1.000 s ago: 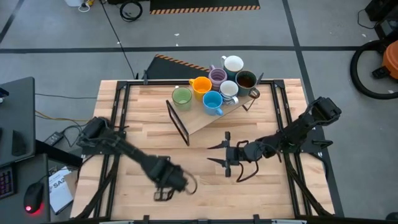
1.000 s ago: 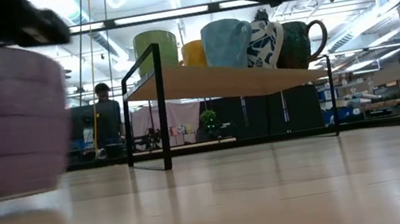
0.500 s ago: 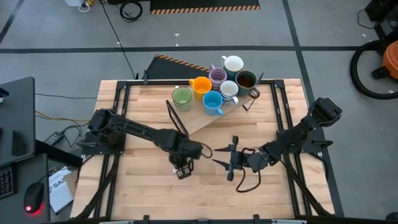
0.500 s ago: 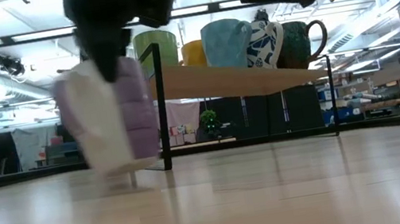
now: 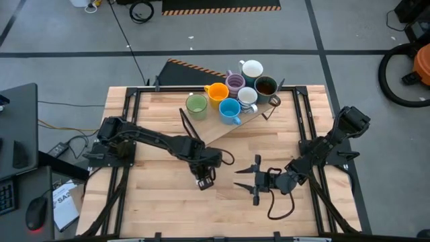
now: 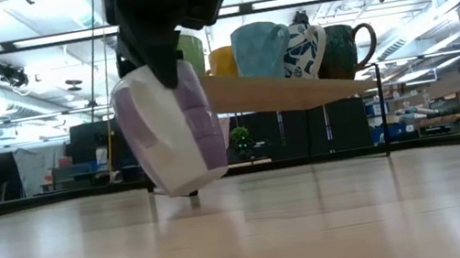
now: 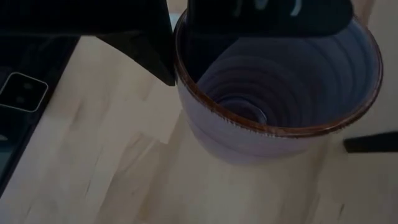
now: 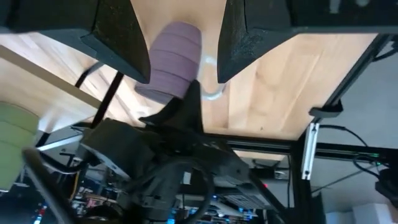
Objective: Place coffee mugs
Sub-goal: Put the purple mug on the shelf
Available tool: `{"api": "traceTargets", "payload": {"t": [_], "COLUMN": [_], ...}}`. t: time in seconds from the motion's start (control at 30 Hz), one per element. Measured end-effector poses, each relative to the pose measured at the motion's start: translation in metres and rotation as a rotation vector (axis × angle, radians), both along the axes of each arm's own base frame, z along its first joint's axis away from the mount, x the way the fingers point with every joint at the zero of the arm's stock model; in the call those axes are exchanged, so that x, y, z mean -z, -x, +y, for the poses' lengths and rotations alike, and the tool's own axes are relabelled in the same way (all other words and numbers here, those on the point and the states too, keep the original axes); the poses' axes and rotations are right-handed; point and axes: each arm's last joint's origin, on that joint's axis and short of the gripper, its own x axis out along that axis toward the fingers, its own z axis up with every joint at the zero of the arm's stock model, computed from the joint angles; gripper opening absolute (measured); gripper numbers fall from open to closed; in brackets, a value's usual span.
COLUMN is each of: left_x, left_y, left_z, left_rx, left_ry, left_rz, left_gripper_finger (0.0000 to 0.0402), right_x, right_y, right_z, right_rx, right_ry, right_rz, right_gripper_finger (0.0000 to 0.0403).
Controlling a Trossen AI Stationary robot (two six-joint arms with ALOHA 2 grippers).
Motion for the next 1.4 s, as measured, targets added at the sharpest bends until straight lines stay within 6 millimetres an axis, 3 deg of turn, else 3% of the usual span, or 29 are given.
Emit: {"api": "traceTargets", "payload": {"t": [0.4, 0.8, 1.4], "left_x": [0.008, 0.009, 0.006], "left_y": [-0.002, -0.002, -0.010], "left_z": [-0.024, -0.019, -0.019], "left_rx": [0.050, 0.043, 0.057], "left_ry": [-0.005, -0.016, -0.008], "left_rz": [-0.020, -0.009, -0.100], "left_gripper_finger": [0.0025, 0.0028, 0.0140], "right_x": [0.000, 0.000, 0.004], "right_y": [0.000, 0.000, 0.000], "right_z": [0.002, 0.003, 0.001], "right_rx": [-0.047, -0.098, -0.076], "right_ry": [-0.011, 0.010, -0.020], "right_rz": [0.003, 0.014, 0.044], "right_gripper_finger": [0.0192, 0.0192, 0.0192]}}
